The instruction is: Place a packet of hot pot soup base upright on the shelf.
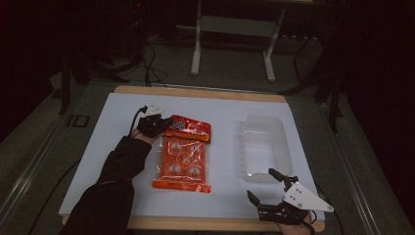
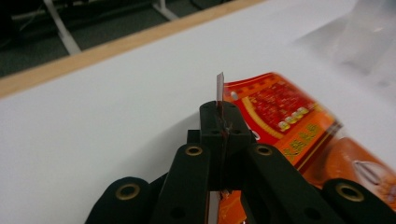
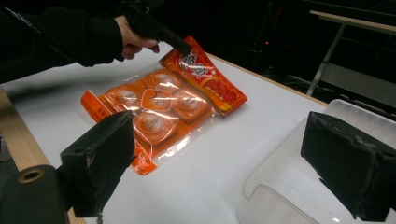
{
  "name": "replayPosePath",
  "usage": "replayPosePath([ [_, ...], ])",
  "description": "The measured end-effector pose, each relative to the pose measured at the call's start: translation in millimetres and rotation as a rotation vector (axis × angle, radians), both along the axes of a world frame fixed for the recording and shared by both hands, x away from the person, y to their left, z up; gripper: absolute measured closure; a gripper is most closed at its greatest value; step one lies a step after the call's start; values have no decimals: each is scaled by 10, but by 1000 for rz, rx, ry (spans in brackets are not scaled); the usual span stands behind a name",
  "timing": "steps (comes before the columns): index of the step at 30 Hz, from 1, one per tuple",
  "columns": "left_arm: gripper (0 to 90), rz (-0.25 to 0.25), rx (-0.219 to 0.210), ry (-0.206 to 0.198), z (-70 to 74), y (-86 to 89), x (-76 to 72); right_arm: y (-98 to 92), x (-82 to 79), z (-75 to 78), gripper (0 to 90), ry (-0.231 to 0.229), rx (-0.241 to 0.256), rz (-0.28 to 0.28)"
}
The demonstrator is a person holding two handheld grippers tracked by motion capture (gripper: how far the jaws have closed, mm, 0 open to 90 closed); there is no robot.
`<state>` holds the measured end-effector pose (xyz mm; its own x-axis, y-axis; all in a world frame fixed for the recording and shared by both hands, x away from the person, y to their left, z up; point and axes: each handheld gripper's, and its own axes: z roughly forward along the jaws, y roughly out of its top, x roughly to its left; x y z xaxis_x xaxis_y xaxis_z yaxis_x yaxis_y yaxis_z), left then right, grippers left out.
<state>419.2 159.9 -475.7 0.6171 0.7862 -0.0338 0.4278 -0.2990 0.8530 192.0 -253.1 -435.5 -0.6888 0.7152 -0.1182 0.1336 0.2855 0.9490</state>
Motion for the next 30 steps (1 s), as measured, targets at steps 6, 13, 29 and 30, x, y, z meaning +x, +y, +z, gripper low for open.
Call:
replayPosePath([
  [6,900,-28,-32,-38,229,-30,-139,-20,-39,62,99,-20,40,-20],
  [13,900,-81,-54,-86,503,-103,-302,-21,-39,68,99,-19,40,-33],
  [29,900,-181,-98,-164,908,-195,-693,-34,-32,151,125,-2,68,-19],
  [30,900,-189,-103,-168,928,-201,-724,-35,-30,170,125,1,76,-11],
])
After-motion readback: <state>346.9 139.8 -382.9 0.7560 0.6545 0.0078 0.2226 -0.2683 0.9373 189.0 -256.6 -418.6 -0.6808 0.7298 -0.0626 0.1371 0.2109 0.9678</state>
